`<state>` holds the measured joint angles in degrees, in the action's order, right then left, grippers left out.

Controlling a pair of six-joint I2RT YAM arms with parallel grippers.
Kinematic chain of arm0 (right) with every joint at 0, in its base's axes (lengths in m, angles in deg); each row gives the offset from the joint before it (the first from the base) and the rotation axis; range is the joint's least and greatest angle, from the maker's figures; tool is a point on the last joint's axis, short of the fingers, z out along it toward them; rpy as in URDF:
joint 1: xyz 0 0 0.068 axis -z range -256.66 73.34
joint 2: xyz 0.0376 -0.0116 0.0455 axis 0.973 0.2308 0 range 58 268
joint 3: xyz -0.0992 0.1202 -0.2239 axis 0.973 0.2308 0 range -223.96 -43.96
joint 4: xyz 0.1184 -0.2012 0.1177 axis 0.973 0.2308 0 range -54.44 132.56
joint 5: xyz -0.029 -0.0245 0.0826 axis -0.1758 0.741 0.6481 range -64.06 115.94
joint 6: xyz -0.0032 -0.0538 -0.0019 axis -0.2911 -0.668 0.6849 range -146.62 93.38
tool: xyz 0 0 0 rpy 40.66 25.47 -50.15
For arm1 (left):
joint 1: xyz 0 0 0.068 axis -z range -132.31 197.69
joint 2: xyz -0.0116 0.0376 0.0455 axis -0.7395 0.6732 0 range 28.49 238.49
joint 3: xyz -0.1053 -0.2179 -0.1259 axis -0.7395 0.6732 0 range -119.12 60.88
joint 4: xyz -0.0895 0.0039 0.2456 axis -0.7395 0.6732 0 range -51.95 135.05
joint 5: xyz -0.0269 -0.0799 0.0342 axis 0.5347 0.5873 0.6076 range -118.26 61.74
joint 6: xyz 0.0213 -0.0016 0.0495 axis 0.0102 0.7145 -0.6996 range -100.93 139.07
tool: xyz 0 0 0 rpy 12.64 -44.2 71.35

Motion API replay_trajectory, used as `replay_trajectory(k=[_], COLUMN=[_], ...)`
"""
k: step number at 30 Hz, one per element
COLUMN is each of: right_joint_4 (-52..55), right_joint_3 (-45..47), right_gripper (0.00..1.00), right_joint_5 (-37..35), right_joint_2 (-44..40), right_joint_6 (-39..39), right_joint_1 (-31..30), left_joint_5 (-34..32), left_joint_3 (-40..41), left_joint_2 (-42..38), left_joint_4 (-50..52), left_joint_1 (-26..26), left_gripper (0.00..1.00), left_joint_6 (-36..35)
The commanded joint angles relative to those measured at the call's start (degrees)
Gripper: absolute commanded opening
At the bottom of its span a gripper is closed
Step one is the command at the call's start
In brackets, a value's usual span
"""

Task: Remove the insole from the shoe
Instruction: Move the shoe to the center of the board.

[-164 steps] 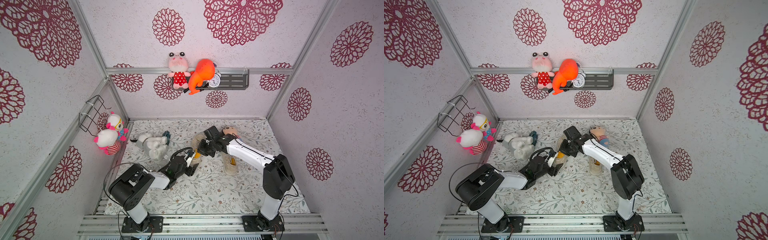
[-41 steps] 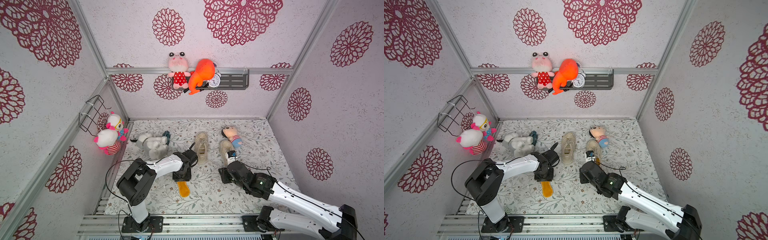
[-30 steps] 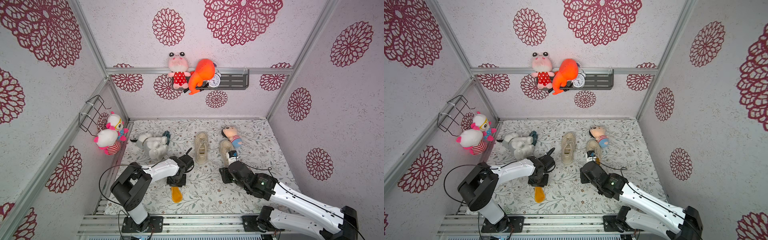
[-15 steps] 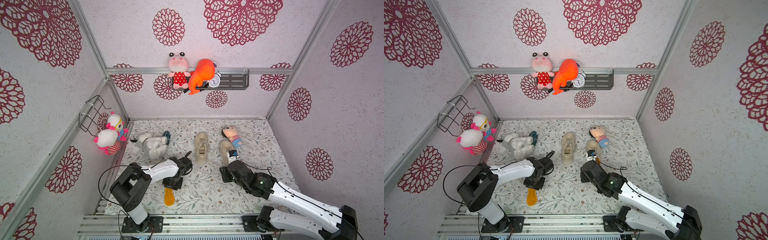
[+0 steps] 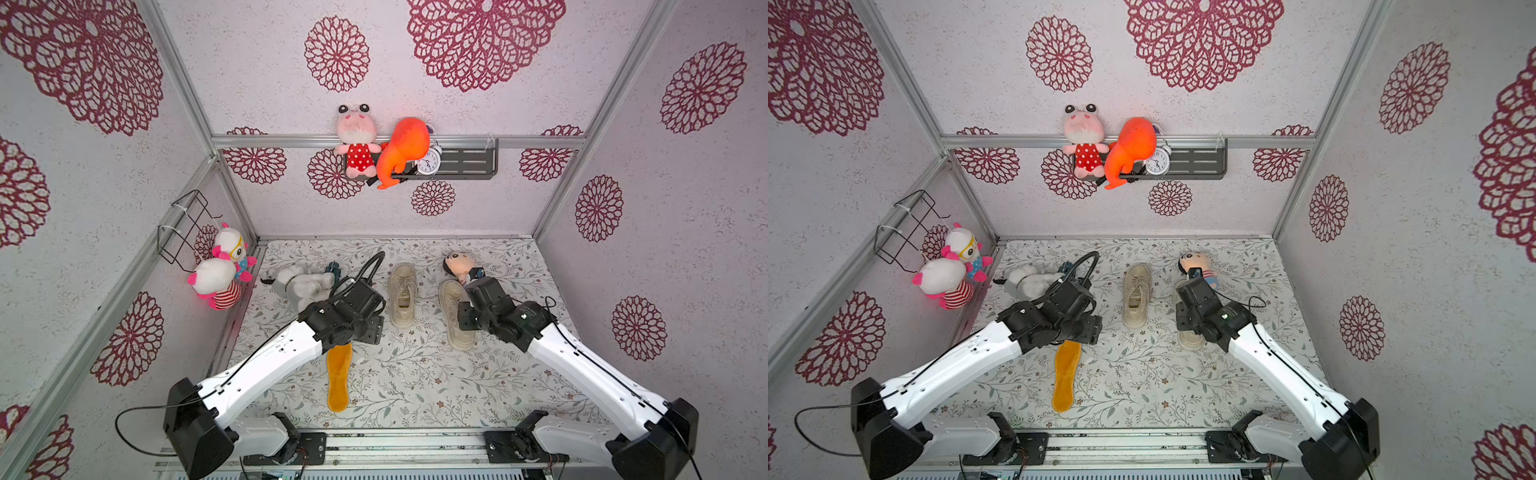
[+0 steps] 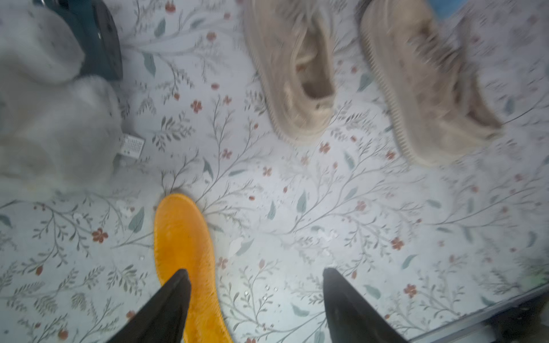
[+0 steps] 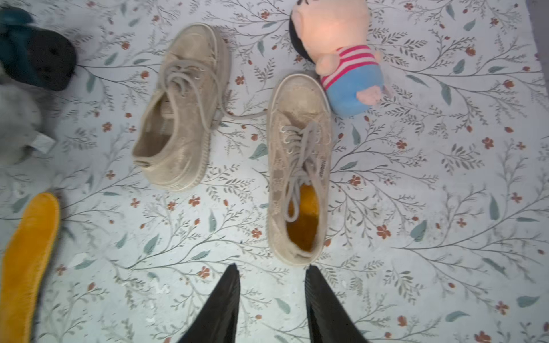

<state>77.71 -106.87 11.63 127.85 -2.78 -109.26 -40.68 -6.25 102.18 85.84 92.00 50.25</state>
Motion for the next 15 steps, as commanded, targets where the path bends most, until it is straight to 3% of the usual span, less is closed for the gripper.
replay_trajectory(k=[1,8,15], right_joint_4=[4.63,-2.61,-1.27], right_joint_3=[-1.32,-1.82,-2.71], right_gripper=[0.34,0.28,0.27], right_joint_5=[5.67,13.26,9.79], right_joint_2=[4.0,10.13,17.22], right_joint_6=[-7.13,-6.61,-11.4], right_joint_1=[5.81,12.28,12.43], left_joint_5=[-0.09,3.01,6.8], left_joint_3=[1.13,0.75,0.93], left_joint_2=[0.04,4.6,7.34], left_joint_4=[-13.22,-28.53,-31.62], left_joint_1=[-1.27,-2.5,-2.63], left_gripper=[0.73,0.7,0.7], left_joint_6=[-0.7,2.66,2.76])
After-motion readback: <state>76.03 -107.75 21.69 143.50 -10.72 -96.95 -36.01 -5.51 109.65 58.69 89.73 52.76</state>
